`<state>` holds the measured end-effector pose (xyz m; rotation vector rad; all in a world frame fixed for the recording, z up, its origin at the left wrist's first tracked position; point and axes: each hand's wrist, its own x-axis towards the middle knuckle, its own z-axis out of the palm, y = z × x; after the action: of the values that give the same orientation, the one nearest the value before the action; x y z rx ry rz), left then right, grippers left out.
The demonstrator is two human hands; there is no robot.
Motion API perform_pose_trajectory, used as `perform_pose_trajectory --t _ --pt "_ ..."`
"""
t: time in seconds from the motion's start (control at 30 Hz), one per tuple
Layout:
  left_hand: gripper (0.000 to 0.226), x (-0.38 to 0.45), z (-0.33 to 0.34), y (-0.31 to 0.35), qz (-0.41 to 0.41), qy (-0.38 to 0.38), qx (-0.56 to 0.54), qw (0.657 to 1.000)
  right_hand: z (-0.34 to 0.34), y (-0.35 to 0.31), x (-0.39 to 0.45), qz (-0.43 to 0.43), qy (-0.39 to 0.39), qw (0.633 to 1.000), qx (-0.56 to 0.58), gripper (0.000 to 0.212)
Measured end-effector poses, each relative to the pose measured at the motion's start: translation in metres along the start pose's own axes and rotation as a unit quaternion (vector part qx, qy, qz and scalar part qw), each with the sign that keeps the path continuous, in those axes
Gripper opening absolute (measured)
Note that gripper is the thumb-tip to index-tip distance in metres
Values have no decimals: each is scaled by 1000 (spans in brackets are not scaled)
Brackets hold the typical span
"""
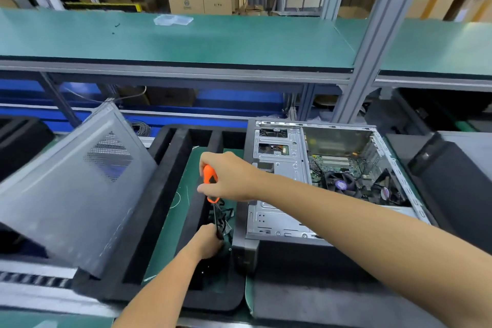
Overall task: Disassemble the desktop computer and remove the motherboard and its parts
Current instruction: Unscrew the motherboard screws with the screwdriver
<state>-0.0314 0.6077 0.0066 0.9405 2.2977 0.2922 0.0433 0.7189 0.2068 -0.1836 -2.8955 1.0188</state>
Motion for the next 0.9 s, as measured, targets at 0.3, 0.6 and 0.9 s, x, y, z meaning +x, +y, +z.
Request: perform_pose_trajectory --t 0.3,0.6,0.9 --pt "53 -5 -24 11 33 145 -93 984 -37 -15 5 -19 99 994 31 26" --pt "52 -1 -87 76 77 252 -255 930 -137 -17 -4 -17 291 948 125 39" --pt "56 1 -128 190 235 181 -297 908 -217 12 -36 28 345 919 189 20"
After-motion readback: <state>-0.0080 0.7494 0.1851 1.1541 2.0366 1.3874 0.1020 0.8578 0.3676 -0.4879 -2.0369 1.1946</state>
